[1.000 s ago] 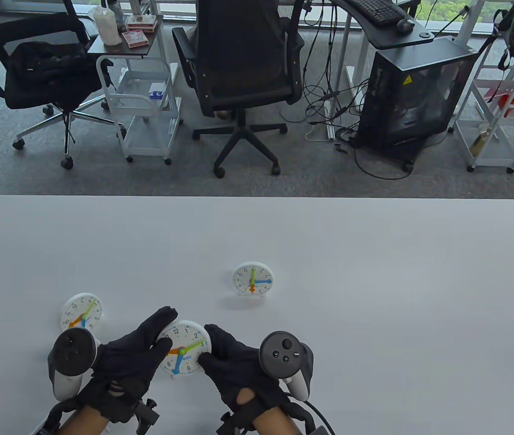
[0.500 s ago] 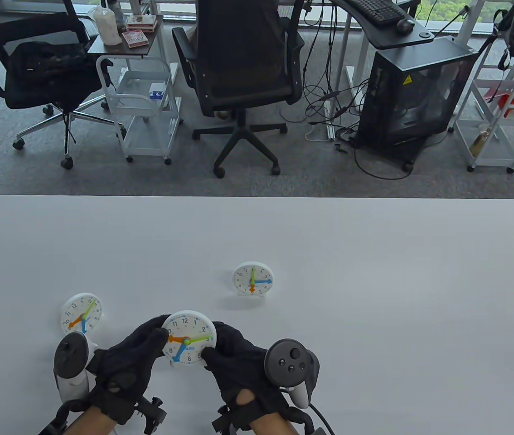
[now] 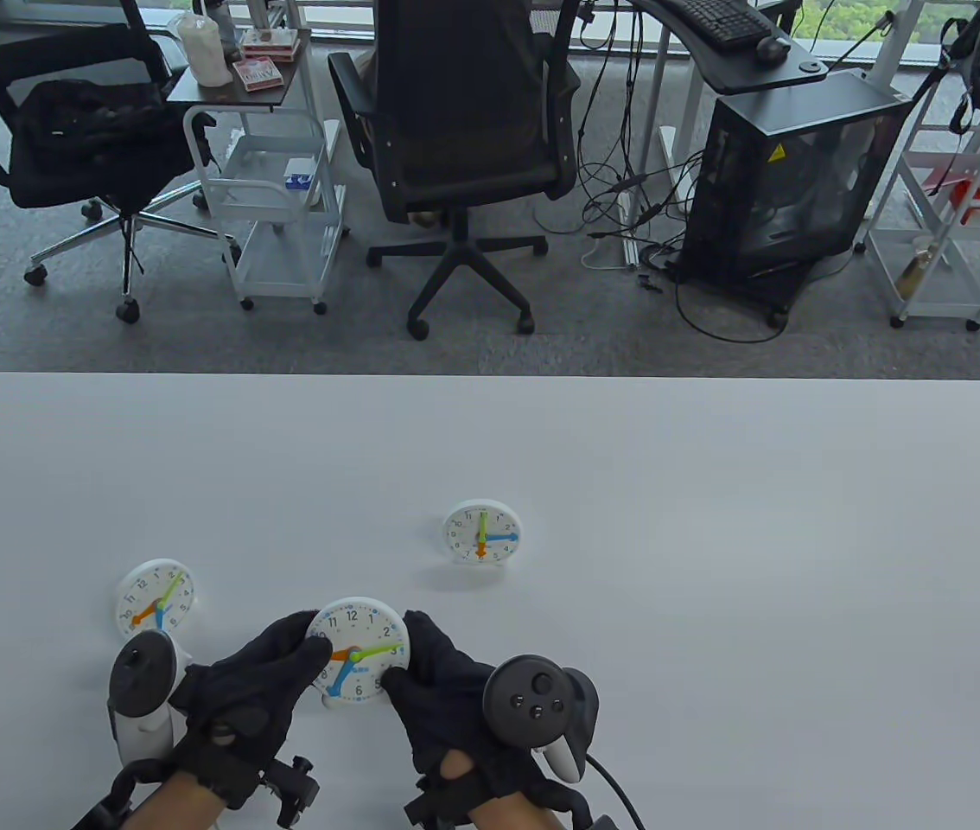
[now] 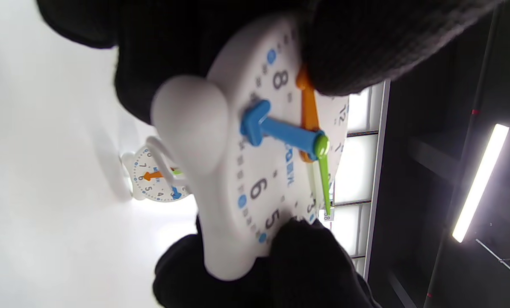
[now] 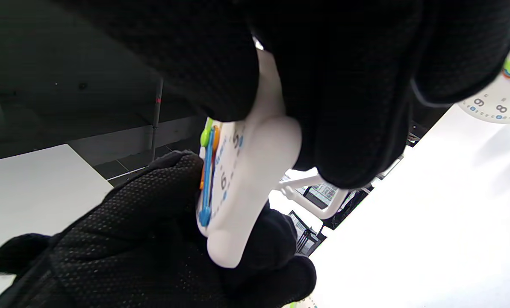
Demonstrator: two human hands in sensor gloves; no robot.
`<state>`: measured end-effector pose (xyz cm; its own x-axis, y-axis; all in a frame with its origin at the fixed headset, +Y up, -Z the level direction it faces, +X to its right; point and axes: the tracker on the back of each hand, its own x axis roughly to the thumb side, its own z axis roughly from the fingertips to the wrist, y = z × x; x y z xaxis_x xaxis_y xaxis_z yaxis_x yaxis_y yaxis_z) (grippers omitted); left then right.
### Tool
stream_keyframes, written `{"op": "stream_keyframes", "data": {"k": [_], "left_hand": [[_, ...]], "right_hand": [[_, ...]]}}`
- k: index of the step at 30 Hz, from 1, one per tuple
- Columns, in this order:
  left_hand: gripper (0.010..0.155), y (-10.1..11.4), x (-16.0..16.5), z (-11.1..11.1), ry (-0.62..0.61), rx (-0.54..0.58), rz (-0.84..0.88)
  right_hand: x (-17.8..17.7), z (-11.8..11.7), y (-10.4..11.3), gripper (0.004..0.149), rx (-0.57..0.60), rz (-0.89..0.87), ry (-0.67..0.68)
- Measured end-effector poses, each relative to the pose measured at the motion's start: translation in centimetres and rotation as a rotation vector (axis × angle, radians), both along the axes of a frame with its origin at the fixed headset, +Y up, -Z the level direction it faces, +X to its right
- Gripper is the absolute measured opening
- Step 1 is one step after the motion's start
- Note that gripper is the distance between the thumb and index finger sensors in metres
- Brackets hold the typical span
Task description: Turn clock hands to synchronize teaching clocks
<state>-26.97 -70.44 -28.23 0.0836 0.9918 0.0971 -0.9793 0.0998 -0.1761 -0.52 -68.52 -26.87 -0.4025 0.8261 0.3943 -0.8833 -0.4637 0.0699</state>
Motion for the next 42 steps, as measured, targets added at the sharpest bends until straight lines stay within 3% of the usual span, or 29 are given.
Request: {"op": "stream_keyframes", "data": {"k": [21, 42], "left_hand": [[0.056, -0.06, 0.6, -0.13, -0.094, -0.028, 0.035], [0.059, -0.33, 0.87, -0.21, -0.139, -0.072, -0.023]], "right_hand": [[0.44, 0.16, 0.61, 0.063, 0.059, 0.031, -0.029], [0.41, 0.26, 0.6, 0.063, 0.034, 0.055, -0.021]]}}
